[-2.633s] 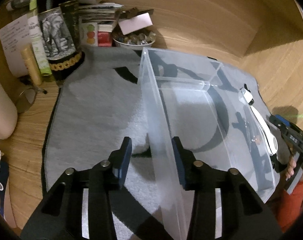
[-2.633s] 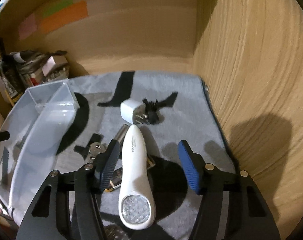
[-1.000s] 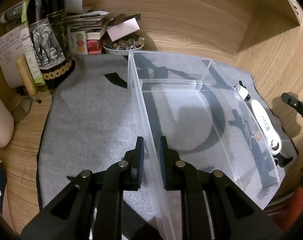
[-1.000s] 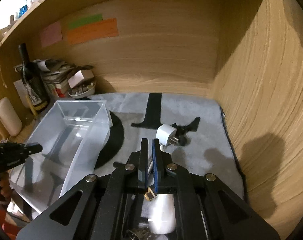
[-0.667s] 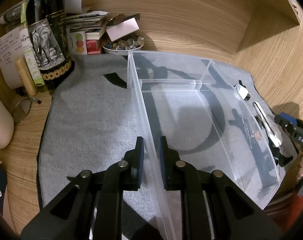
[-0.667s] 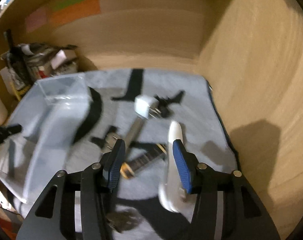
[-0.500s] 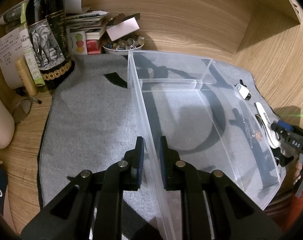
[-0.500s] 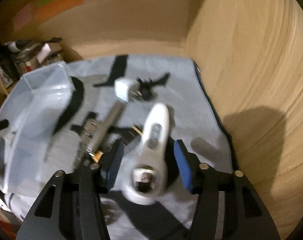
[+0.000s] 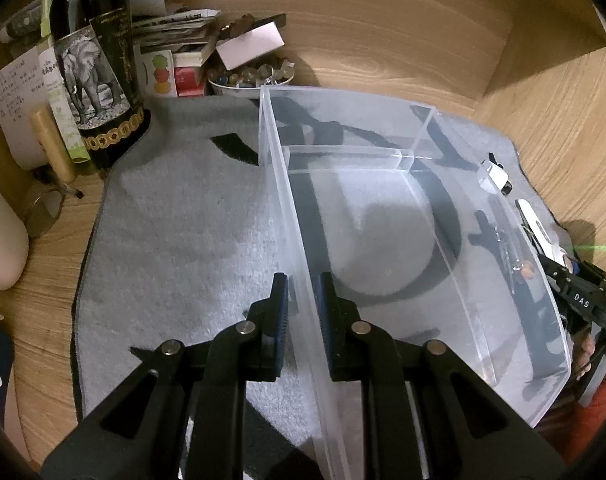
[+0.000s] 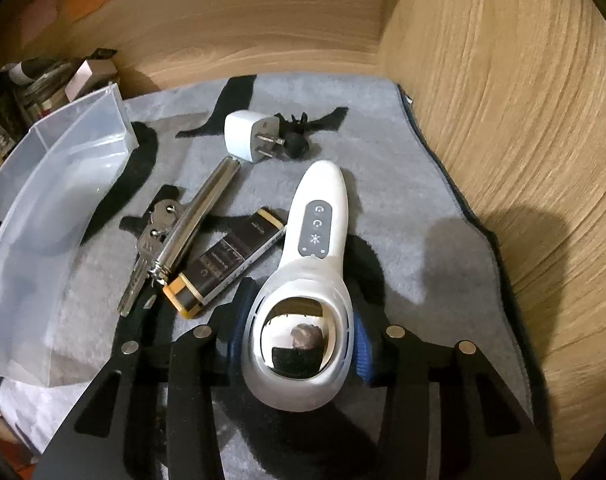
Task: Organize rigid objects
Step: 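Close the right tool on the white handheld device and lift it, then carry the white device into the clear box and release it with the right tool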
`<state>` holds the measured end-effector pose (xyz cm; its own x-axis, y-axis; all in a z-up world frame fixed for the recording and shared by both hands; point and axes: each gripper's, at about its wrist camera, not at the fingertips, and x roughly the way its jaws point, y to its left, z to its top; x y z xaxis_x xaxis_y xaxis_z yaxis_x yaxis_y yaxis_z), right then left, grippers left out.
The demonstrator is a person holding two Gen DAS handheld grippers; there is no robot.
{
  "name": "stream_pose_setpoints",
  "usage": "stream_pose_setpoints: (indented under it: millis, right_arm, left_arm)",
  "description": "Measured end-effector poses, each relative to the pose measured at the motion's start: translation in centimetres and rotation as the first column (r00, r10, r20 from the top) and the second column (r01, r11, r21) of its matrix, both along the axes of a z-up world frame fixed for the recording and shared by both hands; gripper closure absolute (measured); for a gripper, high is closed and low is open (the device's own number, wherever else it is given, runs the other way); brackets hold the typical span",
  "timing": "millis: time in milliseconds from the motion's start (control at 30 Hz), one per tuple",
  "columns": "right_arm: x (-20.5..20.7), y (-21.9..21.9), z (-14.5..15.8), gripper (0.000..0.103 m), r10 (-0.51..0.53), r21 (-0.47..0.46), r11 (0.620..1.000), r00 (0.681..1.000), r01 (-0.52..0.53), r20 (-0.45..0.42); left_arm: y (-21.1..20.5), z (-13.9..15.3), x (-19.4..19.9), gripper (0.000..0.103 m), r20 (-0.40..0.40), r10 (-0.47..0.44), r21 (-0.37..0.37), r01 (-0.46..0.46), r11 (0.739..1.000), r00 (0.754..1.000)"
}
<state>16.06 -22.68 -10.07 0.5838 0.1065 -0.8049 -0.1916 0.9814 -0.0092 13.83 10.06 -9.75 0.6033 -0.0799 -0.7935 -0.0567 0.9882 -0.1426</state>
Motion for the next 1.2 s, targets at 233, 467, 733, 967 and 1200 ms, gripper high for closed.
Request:
stream_pose_setpoints:
  millis: [233, 467, 733, 967, 1200]
  right_arm:
    - [-0.4, 0.0, 2.2, 0.064, 0.001, 0.001, 1.000, 0.998, -0.001, 0.070]
    - [-0.3, 0.6, 4.3, 0.065, 0.013, -0.004, 1.000, 0.991, -0.013, 0.133]
    - [-0.2, 1.7, 7.2, 0.065, 0.034, -0.023, 0.999, 0.976, -0.029, 0.217]
    - [-0.3, 3.9, 10.1, 0.065, 0.079, -0.026, 0.997, 0.950, -0.074, 0.302]
    - [-1.0, 7.1, 12.3, 0.065, 0.152, -0.014, 0.987, 0.917, -0.158, 0.370]
  left_arm:
    - [0.0, 0.7, -0.4, 0.088, 0.016, -0.001, 0.003, 0.001, 1.000, 1.000]
    - [0.3, 1.2, -1.0, 0.089, 0.030, -0.003, -0.007, 0.003, 1.000, 1.000]
    - [0.4, 1.7, -1.7, 0.090, 0.051, -0.005, -0.010, 0.006, 1.000, 0.999]
    - [0.4, 1.7, -1.7, 0.090, 0.054, -0.004, -0.015, 0.005, 1.000, 0.999]
    - [0.3, 1.8, -1.7, 0.089, 0.056, -0.007, -0.015, 0.008, 1.000, 0.998]
